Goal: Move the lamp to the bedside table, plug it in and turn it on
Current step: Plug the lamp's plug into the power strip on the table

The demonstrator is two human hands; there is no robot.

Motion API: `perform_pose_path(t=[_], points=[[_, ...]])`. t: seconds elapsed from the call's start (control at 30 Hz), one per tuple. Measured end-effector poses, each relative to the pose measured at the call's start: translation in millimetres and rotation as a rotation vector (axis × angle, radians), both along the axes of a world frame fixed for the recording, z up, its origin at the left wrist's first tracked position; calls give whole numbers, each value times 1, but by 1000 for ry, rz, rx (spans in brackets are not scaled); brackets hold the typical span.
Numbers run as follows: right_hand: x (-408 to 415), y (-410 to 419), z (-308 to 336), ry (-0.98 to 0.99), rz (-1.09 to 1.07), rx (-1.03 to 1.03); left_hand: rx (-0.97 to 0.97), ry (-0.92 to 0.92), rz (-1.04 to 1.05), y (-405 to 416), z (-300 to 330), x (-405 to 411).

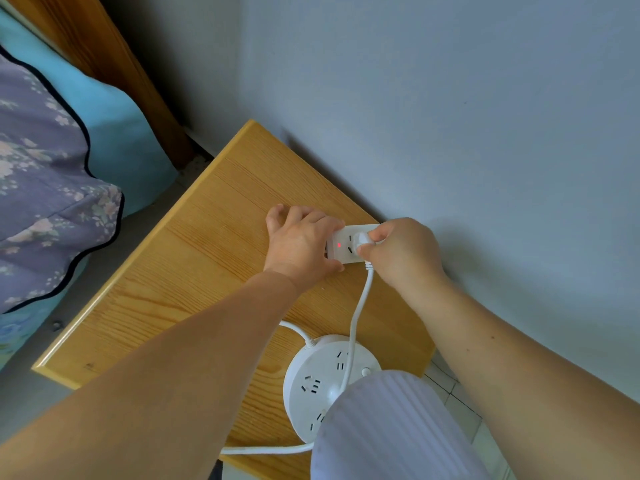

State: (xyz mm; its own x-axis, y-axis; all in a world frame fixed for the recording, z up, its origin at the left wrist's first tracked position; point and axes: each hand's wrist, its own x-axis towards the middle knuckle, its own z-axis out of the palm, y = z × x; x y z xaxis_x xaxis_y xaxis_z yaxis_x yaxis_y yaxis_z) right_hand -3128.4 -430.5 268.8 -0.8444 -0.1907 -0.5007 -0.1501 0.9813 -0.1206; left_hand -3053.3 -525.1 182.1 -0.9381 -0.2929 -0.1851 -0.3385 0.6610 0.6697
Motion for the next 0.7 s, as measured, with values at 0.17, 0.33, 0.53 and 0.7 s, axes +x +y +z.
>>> perform_pose_path(t=[0.17, 0.33, 0.53, 0.7], points=[[7, -2, 1, 13, 15, -3, 2, 2, -1, 0, 1, 0], [-3, -5, 4, -39, 5, 60, -2, -11, -15, -1, 2, -1], [2, -4, 1, 41, 42, 28, -10, 0, -19, -2, 2, -1], [18, 4, 2, 67, 94, -63, -19, -3, -18, -2, 1, 0]])
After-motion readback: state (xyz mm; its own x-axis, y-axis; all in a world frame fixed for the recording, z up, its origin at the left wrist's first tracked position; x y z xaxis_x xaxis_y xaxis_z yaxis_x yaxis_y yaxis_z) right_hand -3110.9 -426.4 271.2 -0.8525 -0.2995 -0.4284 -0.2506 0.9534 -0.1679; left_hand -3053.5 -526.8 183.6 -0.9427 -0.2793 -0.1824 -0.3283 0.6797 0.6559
